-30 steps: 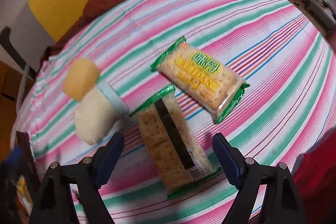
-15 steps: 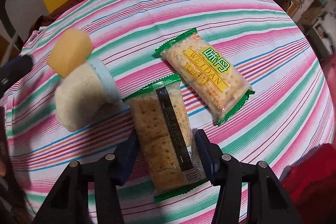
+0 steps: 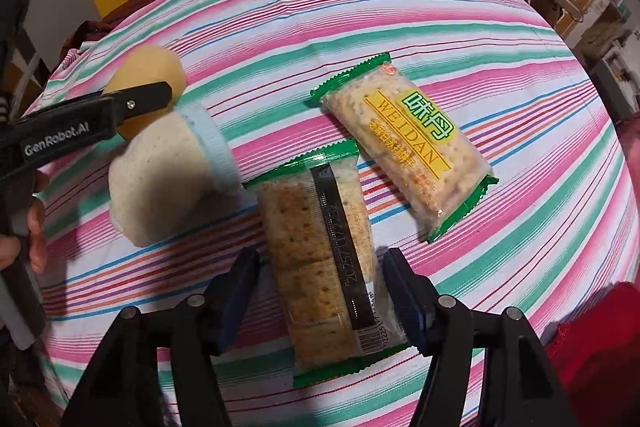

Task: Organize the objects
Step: 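Lift the cracker pack with the right gripper while the left lifts the small sponge, then carry both items over the gold tray and open both grippers to release them, then withdraw both grippers from the tray toward the white roll and WEIDAN pack, then grasp the WEIDAN cracker pack with the right gripper while the left grasps the white rolled sock, then lift and carry the WEIDAN pack with the right gripper while the left carries the white sock toward the tray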

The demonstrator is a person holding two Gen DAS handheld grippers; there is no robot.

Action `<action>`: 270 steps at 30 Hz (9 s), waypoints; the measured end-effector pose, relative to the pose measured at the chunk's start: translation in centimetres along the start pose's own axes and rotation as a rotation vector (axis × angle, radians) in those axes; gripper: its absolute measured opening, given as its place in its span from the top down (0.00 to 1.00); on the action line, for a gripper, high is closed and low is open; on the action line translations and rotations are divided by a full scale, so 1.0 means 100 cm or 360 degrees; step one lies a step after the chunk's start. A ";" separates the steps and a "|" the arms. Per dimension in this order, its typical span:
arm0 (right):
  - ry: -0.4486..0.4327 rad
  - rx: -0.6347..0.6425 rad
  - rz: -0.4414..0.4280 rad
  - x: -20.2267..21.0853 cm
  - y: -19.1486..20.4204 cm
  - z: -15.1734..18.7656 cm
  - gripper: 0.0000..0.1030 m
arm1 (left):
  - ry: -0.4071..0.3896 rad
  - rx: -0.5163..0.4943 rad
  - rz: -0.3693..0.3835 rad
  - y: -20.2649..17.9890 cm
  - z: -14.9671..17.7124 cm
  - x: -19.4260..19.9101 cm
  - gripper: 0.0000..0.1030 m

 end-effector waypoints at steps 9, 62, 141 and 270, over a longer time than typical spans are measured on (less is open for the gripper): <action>-0.0027 0.0018 0.0000 0.003 0.005 -0.005 0.50 | -0.0072 0.0178 -0.0148 0.032 0.065 0.060 0.50; -0.0355 0.0516 -0.0732 0.120 0.273 0.072 0.56 | -0.0583 0.0508 -0.0536 0.091 0.178 0.312 0.49; -0.0753 0.0868 -0.0629 0.161 0.375 0.086 0.01 | -0.0622 0.0680 -0.0898 0.155 0.230 0.381 0.33; -0.0082 0.0656 -0.0392 -0.012 0.073 -0.015 0.51 | -0.0221 0.0175 -0.0367 0.016 0.149 0.116 0.45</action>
Point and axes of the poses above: each gripper's, at about its wrist camera, not at the fingertips, and x roughly against the way its jaws point, y to its left, z to its underside, the point moved 10 cm from there along -x, roughly the way its jaws point, and after that the axes turned 6 degrees about -y, right-handed, at the moved point
